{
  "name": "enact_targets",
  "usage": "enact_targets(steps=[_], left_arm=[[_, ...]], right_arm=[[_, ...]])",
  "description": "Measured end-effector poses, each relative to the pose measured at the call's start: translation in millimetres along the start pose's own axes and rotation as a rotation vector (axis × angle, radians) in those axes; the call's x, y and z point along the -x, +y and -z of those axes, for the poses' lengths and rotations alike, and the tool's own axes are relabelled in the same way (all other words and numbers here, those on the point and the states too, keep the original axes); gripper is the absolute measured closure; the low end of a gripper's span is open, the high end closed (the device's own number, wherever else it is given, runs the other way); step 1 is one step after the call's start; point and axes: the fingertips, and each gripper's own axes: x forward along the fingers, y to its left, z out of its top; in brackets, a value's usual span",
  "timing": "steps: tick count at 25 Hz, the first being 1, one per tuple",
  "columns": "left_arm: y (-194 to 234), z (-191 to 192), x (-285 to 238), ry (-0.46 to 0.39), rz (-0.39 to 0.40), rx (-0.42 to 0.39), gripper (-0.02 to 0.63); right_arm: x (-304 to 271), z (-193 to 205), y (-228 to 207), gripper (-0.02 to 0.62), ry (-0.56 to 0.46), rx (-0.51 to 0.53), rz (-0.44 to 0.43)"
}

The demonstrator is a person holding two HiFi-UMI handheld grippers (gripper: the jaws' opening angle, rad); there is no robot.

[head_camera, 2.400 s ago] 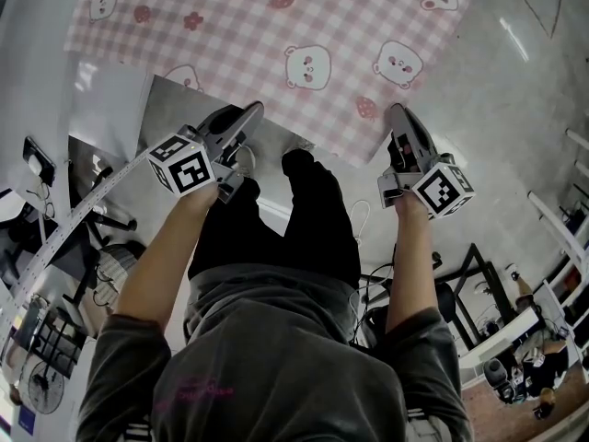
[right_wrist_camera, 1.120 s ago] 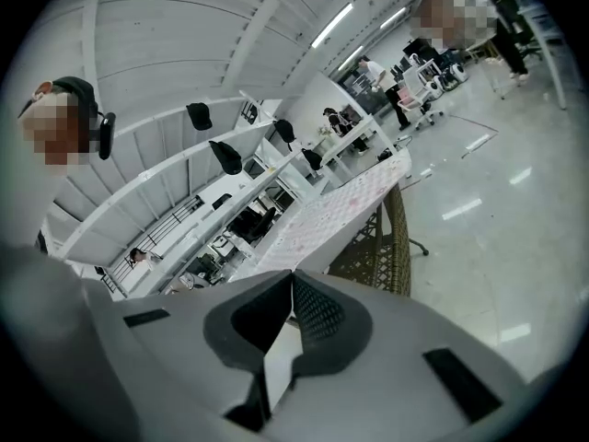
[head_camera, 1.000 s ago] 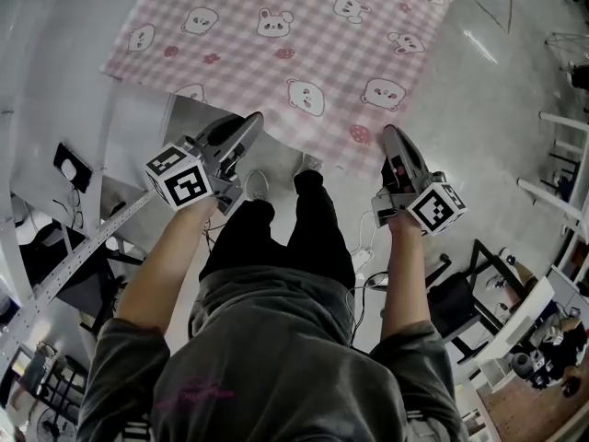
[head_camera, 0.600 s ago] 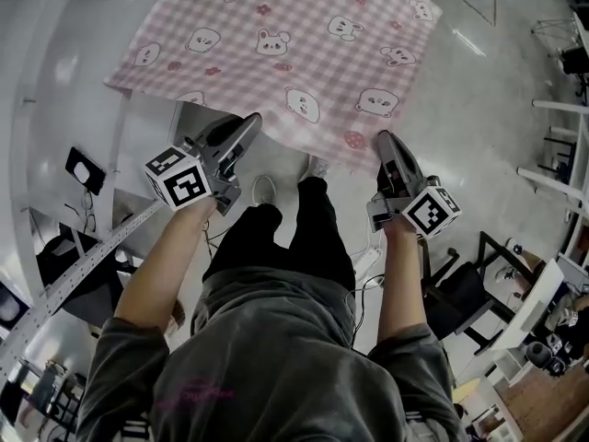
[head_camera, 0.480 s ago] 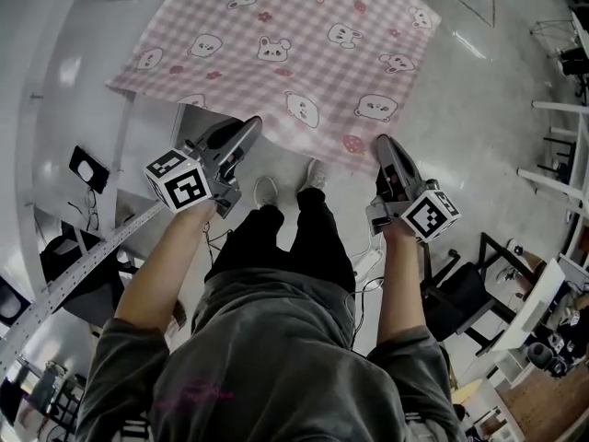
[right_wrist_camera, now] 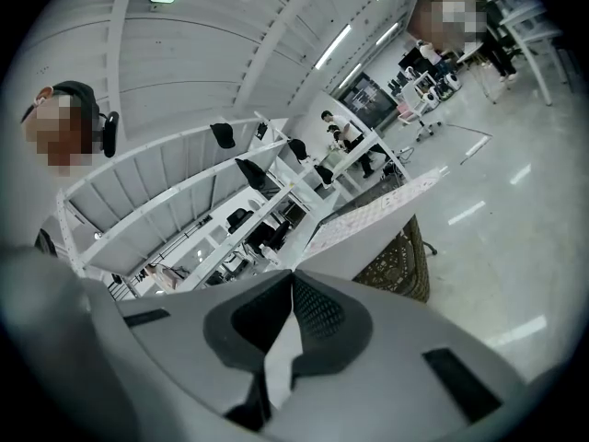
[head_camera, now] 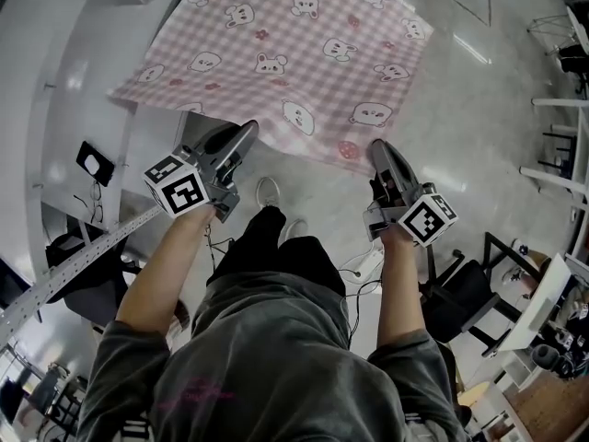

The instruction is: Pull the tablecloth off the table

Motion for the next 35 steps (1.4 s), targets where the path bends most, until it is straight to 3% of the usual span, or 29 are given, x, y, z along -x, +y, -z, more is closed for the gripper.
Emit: enact_targets(steps=[8, 14, 18, 20, 22, 24, 35], left_arm=[[-8.2, -5.5, 4.3, -0.021, -0.007, 0.004, 0.604], [-7.4, -8.0, 0.1, -0.063, 0.044, -0.028, 0.604], [-14.0, -5.5, 5.9, -0.051, 0.036, -0.034, 0.604], [-6.3, -15.9, -7.7, -0.084, 0.062, -0.098, 0.604], [8.4, -51.8, -37.2, -0.163, 0.121, -0.24, 0.604], [12.1, -70.1, -52.3, -0.209, 0.16, -0.33, 0.604], [-3.6, -56.2, -41.1, -0.238, 0.206, -0.35, 0.604]], right_arm=[[1.3, -5.6, 11.1, 0.591, 0.026, -0.001, -0.035], [0.3, -10.6, 15.0, 0.591, 0.014, 0.058, -0.057], [7.0, -4.3, 18.9, 0.591, 0.021, 0.034, -0.068], [-6.8, -14.1, 10.5, 0.591, -0.023, 0.072, -0.112], [-41.8, -46.4, -0.5, 0.591, -0.128, 0.168, -0.202], [-56.6, -63.4, -5.0, 0.591, -0.195, 0.225, -0.258], [-37.5, -50.9, 0.9, 0.591, -0.199, 0.24, -0.292]])
